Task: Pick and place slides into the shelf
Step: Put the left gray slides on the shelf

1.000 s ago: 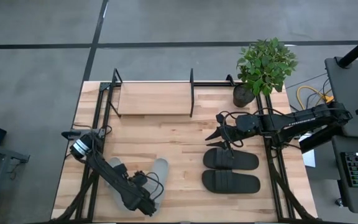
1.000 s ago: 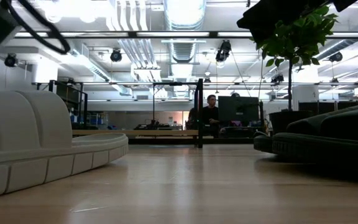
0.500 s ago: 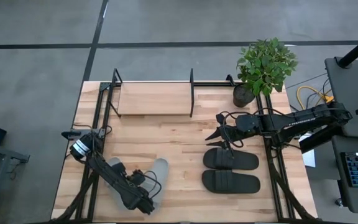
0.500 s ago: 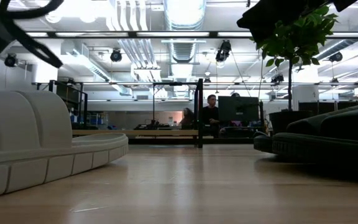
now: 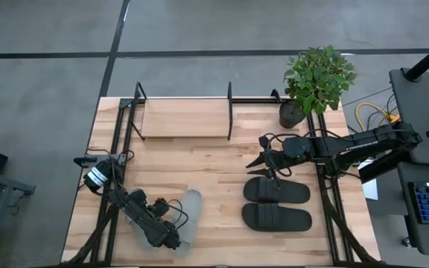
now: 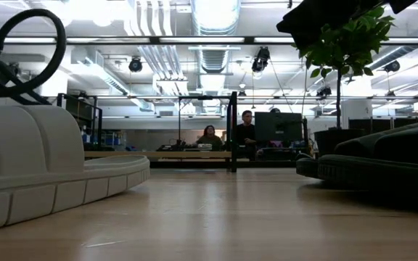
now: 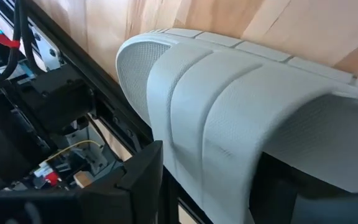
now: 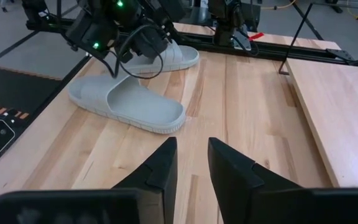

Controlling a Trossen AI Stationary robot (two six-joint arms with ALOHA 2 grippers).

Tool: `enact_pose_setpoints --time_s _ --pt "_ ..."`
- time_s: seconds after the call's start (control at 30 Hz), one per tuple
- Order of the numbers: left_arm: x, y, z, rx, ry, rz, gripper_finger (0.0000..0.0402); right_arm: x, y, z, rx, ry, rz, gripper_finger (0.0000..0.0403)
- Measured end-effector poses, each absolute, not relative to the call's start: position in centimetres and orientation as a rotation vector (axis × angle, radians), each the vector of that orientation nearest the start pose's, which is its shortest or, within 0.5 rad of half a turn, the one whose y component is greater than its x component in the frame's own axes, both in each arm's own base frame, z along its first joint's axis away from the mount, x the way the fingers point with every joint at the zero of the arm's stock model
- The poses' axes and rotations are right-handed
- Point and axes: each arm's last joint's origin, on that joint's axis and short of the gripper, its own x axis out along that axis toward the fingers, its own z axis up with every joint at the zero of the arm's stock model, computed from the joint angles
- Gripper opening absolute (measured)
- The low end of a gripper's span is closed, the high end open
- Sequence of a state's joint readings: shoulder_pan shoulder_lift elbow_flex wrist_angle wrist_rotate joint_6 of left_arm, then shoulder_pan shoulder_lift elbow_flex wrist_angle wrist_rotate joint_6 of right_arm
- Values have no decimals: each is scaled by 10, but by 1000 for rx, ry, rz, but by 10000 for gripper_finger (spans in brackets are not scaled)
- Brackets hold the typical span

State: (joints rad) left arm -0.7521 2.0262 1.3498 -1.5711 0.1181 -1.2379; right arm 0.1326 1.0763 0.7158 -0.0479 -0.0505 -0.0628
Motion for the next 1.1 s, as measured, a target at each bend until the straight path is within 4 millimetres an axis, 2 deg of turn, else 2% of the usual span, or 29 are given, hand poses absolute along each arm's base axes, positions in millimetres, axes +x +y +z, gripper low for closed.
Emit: enact_pose_setpoints --time_s 0.1,0.27,0.33,0.63,0.83,1.1 --pt "220 -210 158 17 1969 830 133 232 32 267 -77 403 193 79" --pt "219 -210 160 28 1975 811 36 232 32 267 -69 404 191 83" --pt "219 -210 160 38 1971 811 11 232 32 267 -69 404 191 84" --pt "219 -209 165 98 1989 690 2 232 32 267 -70 404 192 75" --pt "217 -205 183 89 1905 640 1 232 32 267 -70 404 192 80" --pt "216 -193 209 186 1706 596 1 232 32 267 -69 404 191 77"
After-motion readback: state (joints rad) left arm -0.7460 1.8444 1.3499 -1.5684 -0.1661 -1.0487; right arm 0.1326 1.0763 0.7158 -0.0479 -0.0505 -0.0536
